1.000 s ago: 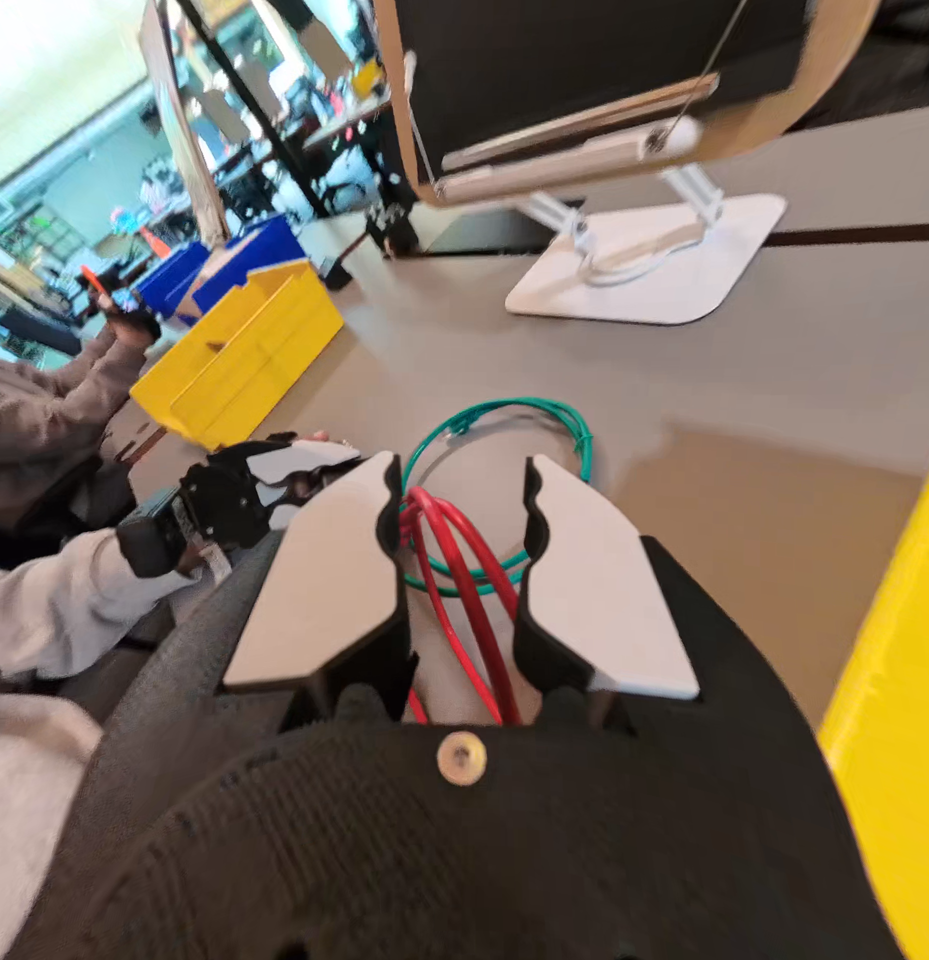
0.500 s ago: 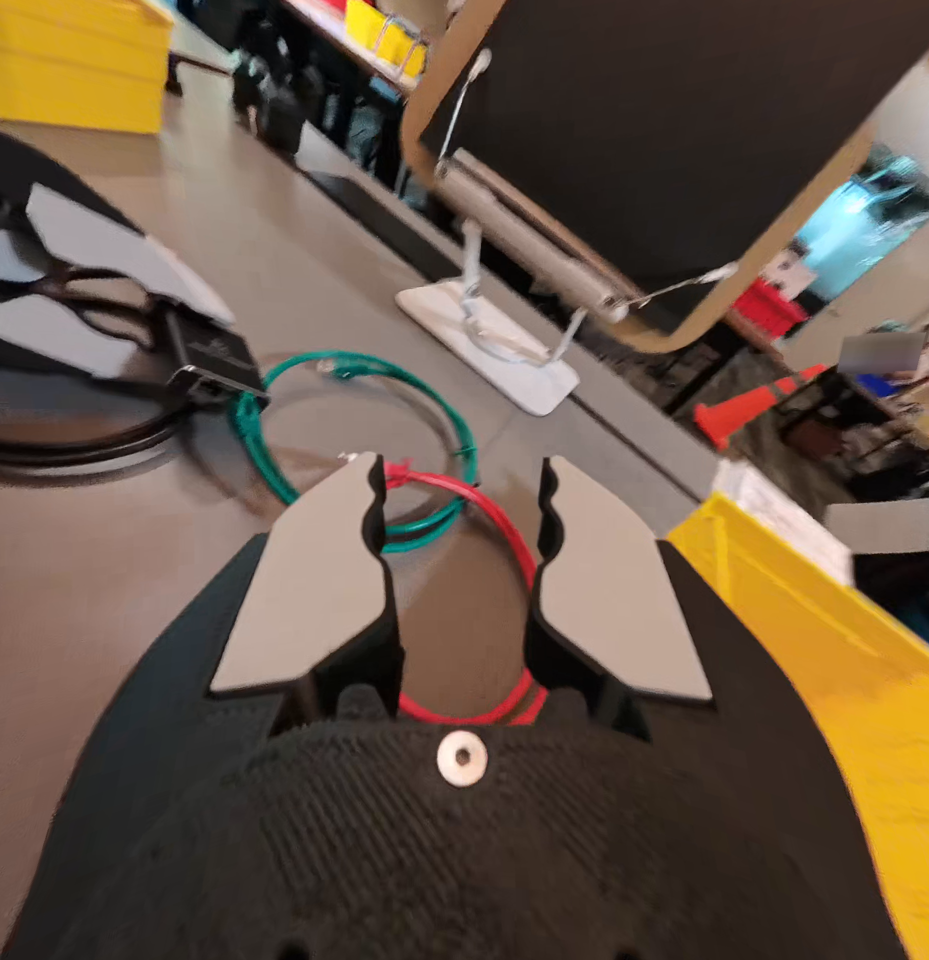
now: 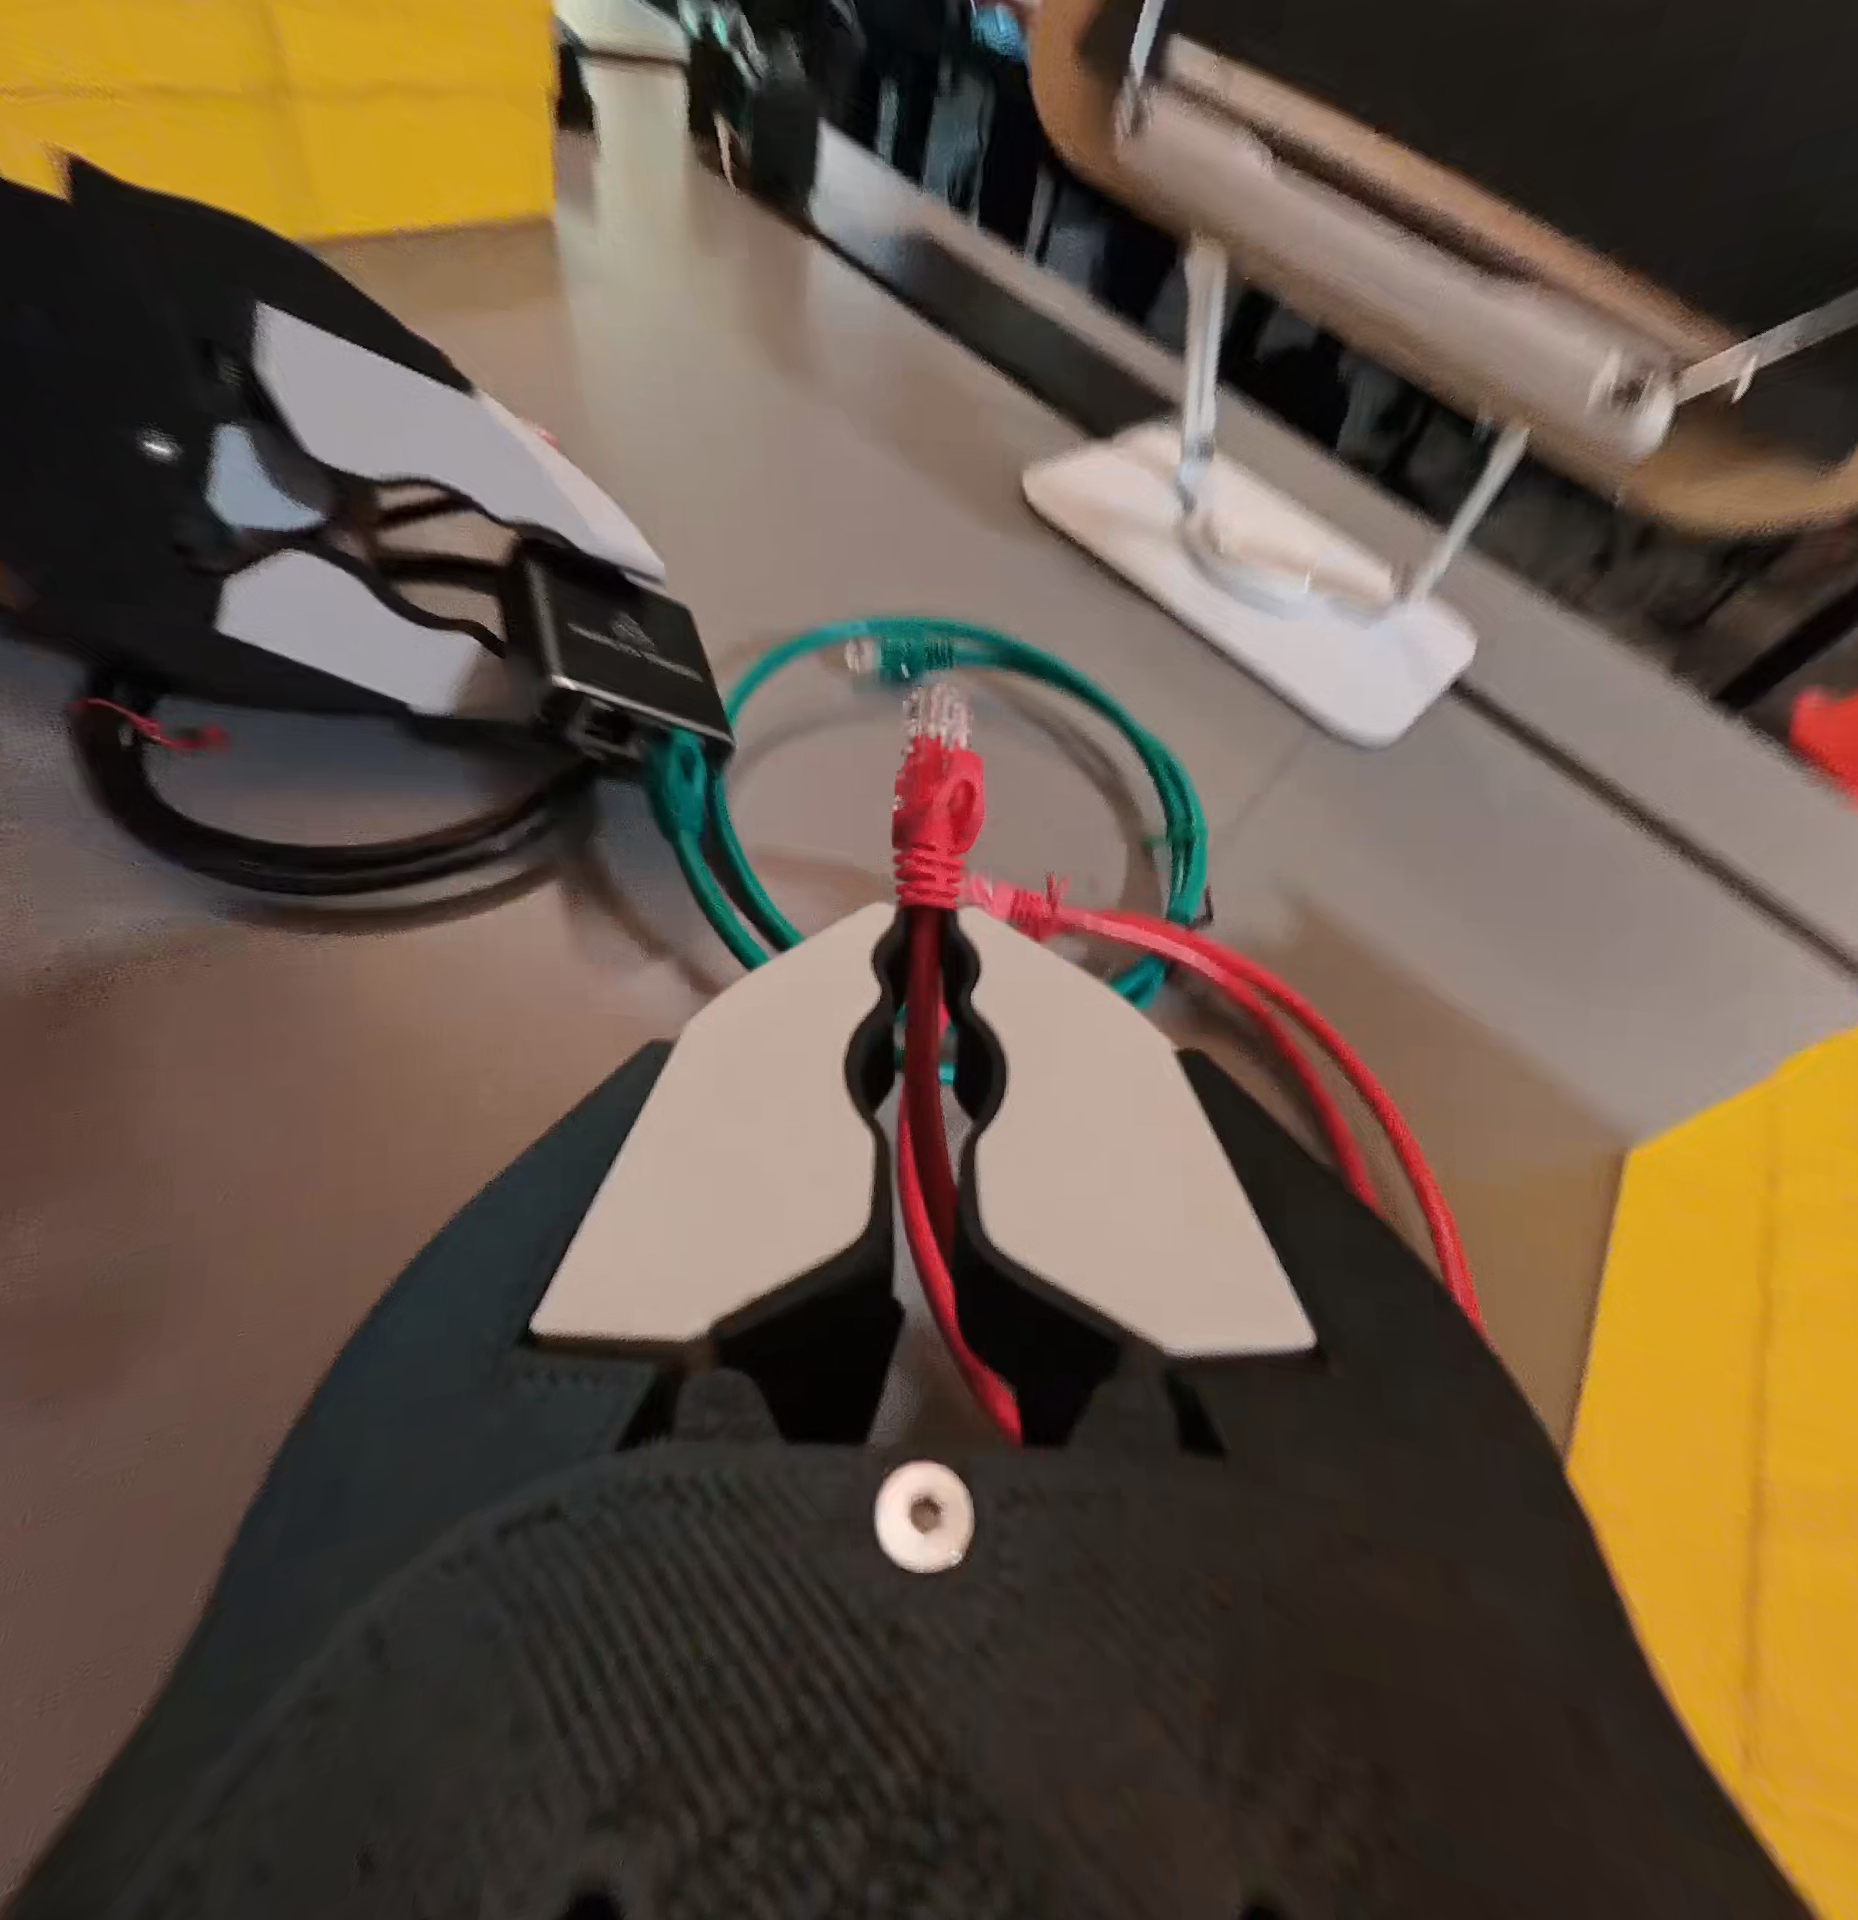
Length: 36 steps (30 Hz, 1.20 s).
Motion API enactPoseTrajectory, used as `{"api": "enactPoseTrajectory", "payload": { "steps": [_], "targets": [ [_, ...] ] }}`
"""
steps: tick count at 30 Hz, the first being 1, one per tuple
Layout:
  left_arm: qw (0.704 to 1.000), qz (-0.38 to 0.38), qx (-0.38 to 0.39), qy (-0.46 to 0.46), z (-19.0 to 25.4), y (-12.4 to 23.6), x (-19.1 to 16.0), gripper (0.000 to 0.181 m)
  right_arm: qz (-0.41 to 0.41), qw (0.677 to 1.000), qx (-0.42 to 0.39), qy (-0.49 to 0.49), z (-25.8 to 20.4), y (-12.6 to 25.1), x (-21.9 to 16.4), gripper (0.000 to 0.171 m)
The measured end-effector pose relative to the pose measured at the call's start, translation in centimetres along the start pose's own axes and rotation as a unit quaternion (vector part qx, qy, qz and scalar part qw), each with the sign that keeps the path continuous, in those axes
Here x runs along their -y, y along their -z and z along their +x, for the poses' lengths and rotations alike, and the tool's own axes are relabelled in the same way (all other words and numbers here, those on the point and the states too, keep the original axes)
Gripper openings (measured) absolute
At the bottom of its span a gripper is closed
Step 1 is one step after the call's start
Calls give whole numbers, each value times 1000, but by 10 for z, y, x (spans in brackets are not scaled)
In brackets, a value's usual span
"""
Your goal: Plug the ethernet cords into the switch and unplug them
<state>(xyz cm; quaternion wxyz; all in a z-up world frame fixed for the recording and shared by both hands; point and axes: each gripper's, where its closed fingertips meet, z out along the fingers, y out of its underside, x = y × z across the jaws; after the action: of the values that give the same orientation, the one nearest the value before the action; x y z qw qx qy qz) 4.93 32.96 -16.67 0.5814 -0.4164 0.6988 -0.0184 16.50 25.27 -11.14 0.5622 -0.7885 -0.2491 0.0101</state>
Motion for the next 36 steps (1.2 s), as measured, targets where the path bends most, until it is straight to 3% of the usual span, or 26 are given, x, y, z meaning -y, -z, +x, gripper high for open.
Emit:
{"api": "enactPoseTrajectory", "payload": {
  "steps": [2, 9, 14, 36],
  "targets": [
    [1000, 2, 0, -2, 1, 1, 1, 33, 3, 998, 13, 59, -18, -4, 9, 5],
    [1000, 5, 2, -24, 4, 3, 5, 33, -106, 975, 61, 187, -70, -37, -18, 6],
    [1000, 9, 1, -28, 5, 5, 7, 33, -137, 976, 62, 154, -67, -40, -27, 6],
    [999, 22, -1, -28, 7, 12, 13, 33, -120, 983, 114, 76, -73, -40, -26, 6]
  ]
}}
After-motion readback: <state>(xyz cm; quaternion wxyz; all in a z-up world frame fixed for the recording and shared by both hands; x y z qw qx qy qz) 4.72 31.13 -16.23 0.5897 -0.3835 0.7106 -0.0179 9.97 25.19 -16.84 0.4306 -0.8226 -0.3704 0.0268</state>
